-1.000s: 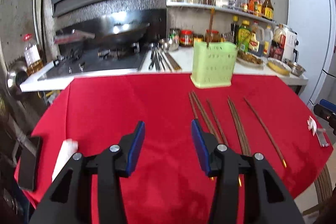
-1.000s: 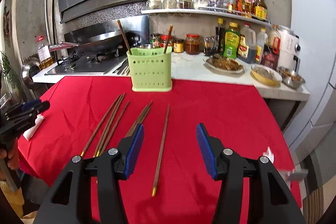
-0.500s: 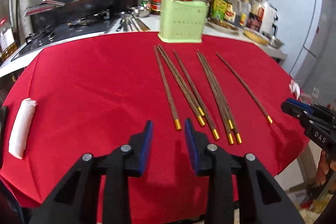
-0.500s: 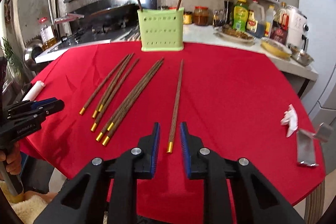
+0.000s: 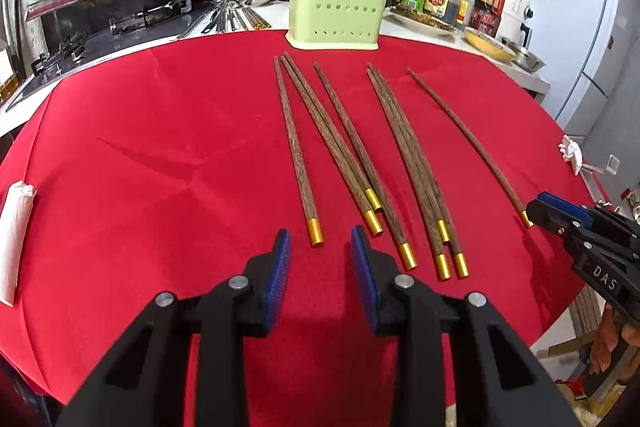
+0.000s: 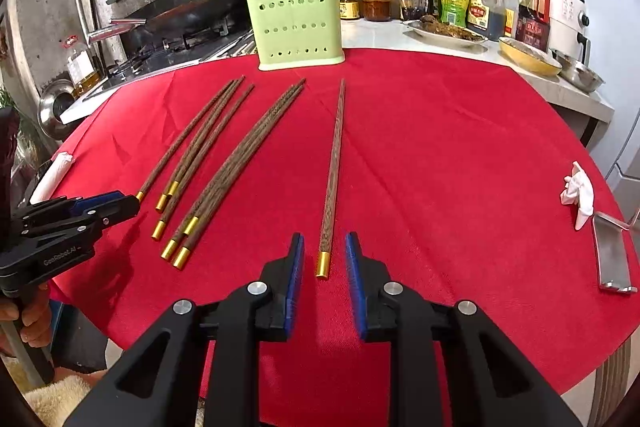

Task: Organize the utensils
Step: 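Grasp another chopstick with the left gripper while the right gripper grasps one too, then lift the chopstick upright with the left gripper while the right gripper lifts its chopstick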

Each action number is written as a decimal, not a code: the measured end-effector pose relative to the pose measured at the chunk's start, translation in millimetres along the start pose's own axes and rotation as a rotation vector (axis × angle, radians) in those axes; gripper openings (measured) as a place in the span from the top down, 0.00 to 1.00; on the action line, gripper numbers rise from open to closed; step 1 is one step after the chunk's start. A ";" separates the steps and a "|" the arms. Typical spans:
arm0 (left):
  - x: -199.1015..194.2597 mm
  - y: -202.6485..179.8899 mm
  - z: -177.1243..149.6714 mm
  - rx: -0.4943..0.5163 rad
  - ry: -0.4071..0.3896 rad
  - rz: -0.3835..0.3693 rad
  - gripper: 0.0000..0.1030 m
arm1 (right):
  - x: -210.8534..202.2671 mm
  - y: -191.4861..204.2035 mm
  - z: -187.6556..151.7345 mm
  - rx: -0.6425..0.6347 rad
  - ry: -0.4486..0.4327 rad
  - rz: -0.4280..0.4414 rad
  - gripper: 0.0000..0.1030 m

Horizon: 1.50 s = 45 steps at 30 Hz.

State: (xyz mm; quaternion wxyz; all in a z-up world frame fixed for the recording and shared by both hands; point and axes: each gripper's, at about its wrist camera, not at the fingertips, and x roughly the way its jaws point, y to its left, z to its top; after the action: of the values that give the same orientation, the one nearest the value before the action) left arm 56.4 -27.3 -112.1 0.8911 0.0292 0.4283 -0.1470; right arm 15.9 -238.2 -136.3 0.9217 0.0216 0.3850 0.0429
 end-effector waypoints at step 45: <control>-70.5 19.2 16.6 0.030 -0.234 0.099 0.93 | -43.9 -5.0 20.2 0.004 -0.151 -0.015 0.93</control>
State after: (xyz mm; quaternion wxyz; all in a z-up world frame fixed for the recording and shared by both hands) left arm 32.8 4.8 -48.5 0.9407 0.0465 0.3170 -0.1115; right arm -0.1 -247.5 -91.4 0.9484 0.0236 0.3145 0.0333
